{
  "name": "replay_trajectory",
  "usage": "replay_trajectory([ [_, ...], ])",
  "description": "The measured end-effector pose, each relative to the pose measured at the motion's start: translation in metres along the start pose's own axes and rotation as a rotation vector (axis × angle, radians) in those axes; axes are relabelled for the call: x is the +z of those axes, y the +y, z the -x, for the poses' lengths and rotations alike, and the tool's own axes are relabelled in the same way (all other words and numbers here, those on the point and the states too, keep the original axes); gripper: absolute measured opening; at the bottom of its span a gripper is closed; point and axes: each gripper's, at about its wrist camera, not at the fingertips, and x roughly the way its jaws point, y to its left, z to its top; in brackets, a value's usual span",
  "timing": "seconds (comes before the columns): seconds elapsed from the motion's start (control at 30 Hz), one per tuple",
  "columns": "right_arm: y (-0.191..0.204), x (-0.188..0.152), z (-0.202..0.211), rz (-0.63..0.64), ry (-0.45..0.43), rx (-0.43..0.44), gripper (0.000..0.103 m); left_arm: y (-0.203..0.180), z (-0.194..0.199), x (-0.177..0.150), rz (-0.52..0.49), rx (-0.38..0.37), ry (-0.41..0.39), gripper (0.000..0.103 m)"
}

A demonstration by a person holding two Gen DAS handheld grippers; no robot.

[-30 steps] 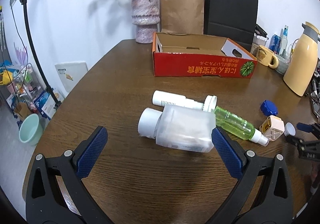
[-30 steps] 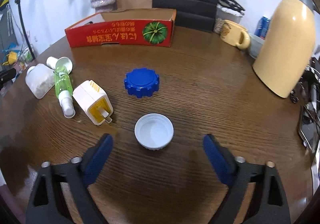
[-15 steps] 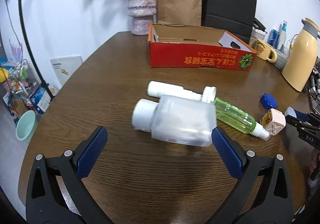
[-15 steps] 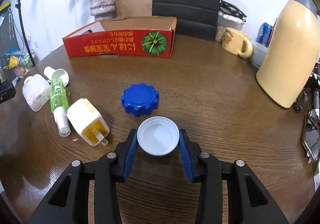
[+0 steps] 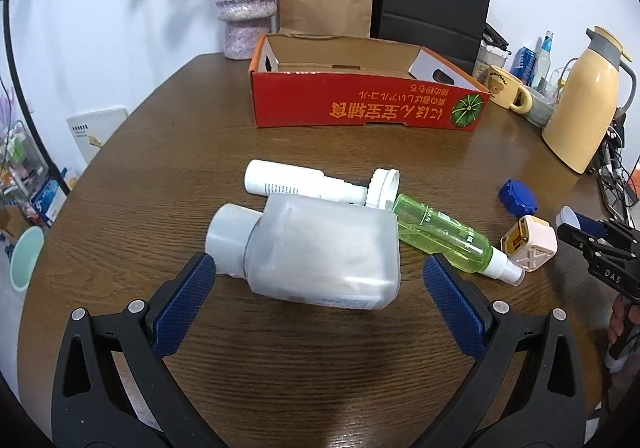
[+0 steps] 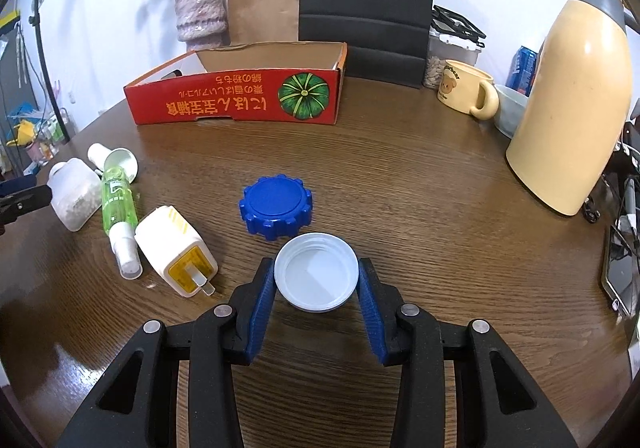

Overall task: Organize rigid objects
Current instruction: 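Close the left gripper around the frosted white bottle body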

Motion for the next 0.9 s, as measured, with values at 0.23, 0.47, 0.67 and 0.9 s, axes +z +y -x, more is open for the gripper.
replay_trajectory([
  [0.23, -0.002, 0.001, -0.001, -0.009, 0.003, 0.002, 0.045, 0.003, -0.011, -0.001, 0.012, -0.033, 0.031, 0.088],
  [0.47, -0.001, 0.000, 0.000, -0.002, 0.001, 0.001, 0.045, 0.002, -0.022, 0.002, 0.014, -0.044, 0.051, 0.083],
  [0.67, -0.001, 0.000, 0.000, -0.002, 0.000, 0.000, 0.045, -0.006, -0.036, 0.003, 0.012, -0.039, 0.075, 0.083],
  [0.9, 0.001, 0.000, -0.001, 0.000, 0.004, 0.000, 0.045, -0.017, -0.043, 0.003, -0.007, 0.000, 0.059, 0.081],
])
